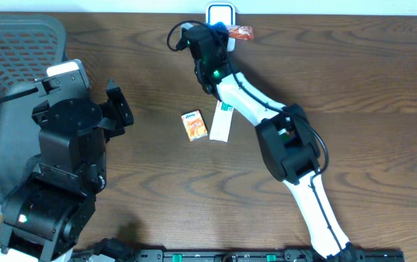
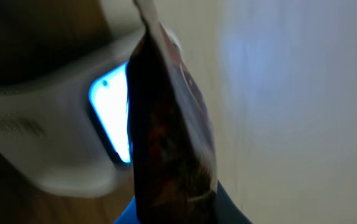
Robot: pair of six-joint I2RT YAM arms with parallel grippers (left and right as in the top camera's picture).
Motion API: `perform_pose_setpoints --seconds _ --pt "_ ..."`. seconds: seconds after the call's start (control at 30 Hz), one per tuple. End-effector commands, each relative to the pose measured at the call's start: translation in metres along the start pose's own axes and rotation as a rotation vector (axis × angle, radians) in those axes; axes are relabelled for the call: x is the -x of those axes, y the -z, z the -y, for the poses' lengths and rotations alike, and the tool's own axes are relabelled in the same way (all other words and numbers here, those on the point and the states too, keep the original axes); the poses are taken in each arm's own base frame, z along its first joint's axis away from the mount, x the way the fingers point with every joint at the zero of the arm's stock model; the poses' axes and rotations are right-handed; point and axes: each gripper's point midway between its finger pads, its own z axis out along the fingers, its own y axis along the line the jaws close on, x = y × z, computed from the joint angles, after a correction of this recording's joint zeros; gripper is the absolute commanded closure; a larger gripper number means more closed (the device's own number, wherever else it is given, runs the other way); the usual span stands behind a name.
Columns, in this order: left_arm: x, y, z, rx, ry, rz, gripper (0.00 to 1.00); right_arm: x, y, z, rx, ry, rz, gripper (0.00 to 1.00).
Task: Scan the item barcode
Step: 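Swing the right arm with the bar away to the right side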
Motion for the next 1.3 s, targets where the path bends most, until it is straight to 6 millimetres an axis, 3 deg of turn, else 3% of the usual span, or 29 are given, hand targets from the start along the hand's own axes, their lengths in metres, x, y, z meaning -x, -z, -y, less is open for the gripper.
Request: perform_pose_setpoints --seconds 0.0,0.1,0.23,0.37,0.5,0.77,1.03,1.27 --pt "-0.002 -0.001 -0.003 0.013 0.002 -0.002 0.11 -0.057 0.025 0.106 -0.175 -0.301 -0.196 0.99" --pt "-0.002 -0.001 -0.003 0.013 0.002 -0.002 0.11 -0.106 0.03 0.115 -0.182 -0.311 -0.367 0.99" --pt "-0.002 -0.001 -0.003 0.013 0.002 -0.002 0.11 -0.182 0.032 0.111 -0.19 -0.333 -0.597 0.99" --pt "-0.002 -0.001 -0.003 0.013 0.002 -0.002 0.11 -0.267 0.035 0.084 -0.113 -0.376 -0.806 0.99" --pt "-0.002 -0.001 -0.003 0.013 0.002 -0.002 0.11 -0.339 0.043 0.048 0.037 -0.56 -0.981 0.99" --pt "-0.002 -0.001 -0.003 0.013 0.002 -0.002 0.11 -0.475 0.067 0.014 0.174 -0.866 -1.316 0.99" --pt "-0.002 -0.001 -0.003 0.013 0.002 -0.002 0.11 -0.595 0.108 -0.022 0.177 -0.982 -1.586 0.99" --pt "-0.002 -0.001 -0.003 0.013 0.002 -0.002 0.11 -0.67 0.145 -0.045 0.138 -1.121 -1.734 0.98"
